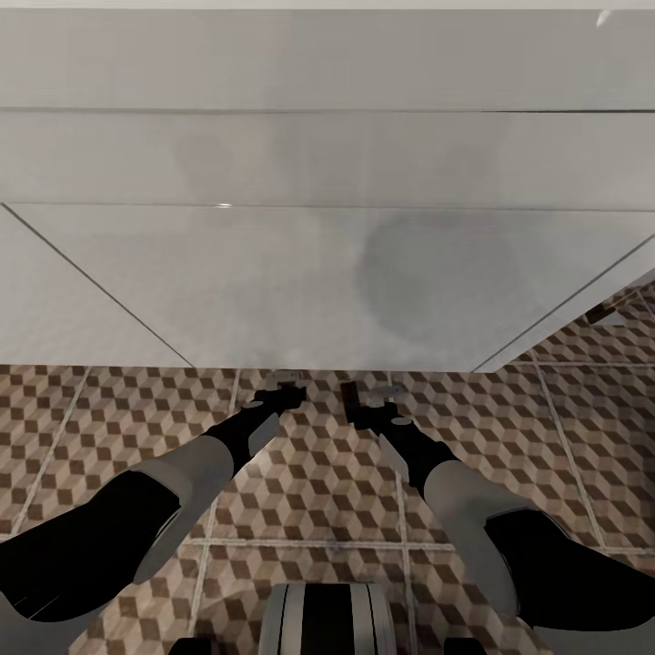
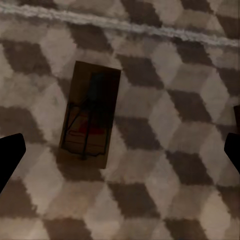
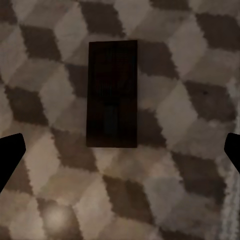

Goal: Take the four mousetraps from the cabinet in the bathroom and place them on the bathroom floor. Make sure all four end up on the same floor surface, and ensure that at least two of them are either under or directly next to the same bathroom sink.

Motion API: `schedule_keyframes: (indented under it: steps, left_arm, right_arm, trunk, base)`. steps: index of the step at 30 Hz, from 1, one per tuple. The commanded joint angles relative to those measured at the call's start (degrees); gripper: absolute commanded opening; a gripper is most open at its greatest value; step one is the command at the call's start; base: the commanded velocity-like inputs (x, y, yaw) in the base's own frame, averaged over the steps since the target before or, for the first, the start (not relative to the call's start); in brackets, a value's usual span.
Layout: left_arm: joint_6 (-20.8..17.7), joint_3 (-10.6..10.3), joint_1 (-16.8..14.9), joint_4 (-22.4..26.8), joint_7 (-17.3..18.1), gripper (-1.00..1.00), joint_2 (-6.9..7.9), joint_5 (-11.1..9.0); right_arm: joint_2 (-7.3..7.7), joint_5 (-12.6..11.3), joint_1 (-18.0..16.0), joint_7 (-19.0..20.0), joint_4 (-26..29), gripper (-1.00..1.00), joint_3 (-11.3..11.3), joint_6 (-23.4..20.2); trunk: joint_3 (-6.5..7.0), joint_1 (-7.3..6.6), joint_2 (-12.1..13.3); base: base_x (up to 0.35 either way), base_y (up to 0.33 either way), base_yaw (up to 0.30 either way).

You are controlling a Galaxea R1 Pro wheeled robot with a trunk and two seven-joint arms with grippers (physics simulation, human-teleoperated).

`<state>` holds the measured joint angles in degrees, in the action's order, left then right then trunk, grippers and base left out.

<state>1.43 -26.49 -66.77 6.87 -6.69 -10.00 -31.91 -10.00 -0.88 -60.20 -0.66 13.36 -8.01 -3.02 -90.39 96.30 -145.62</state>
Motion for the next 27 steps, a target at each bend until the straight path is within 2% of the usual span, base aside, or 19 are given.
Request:
schedule_keyframes:
  steps: [1, 27]
  left_arm:
    - [0.15, -0.49, -0.03, -0.02, -0.25, 1.00, 0.00, -0.43]
    - [0.15, -0.49, -0.03, -0.02, -0.25, 1.00, 0.00, -0.43]
  right_arm:
    - [0.00, -0.09, 0.00, -0.06, 0.09, 1.00, -0.16, -0.32]
    - [0.00, -0.09, 0.00, -0.06, 0.09, 1.00, -0.15, -0.32]
  trunk:
    - [-0.03, -0.01, -0.01]
    - [-0.03, -0.01, -0.01]
  base:
    - [0.000, 0.000, 0.000]
    - [0.000, 0.000, 0.000]
